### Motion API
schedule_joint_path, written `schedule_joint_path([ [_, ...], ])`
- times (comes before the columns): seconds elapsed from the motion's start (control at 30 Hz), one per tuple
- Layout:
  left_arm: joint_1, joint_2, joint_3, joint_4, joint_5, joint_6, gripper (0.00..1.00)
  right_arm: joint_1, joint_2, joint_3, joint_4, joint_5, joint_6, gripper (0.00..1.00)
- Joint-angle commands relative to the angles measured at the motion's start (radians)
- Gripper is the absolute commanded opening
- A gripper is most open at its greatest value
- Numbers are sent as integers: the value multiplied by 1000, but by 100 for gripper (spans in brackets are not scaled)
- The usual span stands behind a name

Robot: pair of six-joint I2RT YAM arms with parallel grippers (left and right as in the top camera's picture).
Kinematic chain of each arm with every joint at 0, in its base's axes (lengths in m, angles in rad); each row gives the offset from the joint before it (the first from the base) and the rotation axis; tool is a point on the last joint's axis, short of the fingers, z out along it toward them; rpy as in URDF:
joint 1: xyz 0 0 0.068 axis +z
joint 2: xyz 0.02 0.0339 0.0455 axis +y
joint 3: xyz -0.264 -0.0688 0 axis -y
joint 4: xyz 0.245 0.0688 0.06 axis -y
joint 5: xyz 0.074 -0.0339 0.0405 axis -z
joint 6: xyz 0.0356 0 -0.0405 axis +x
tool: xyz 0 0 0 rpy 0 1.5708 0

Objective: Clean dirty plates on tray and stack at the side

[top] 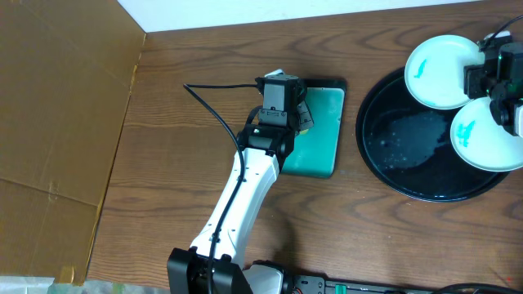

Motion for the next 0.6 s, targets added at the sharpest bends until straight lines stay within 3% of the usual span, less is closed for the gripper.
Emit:
schedule_joint_path([
  [0.0,5,-2,-4,2,-1,9,7,0,20,4,5,44,-19,64],
  [0.3,5,-2,-4,2,-1,9,7,-2,35,4,5,43,-8,63],
  [0.4,5,-2,-4,2,-1,9,7,-2,46,4,13,43,-7,54],
  [0.53,5,-2,-4,2,-1,9,8,-2,47,4,16,42,26,51],
  [0.57,5,-2,-4,2,-1,9,7,-2,47,4,17,42,42,46],
])
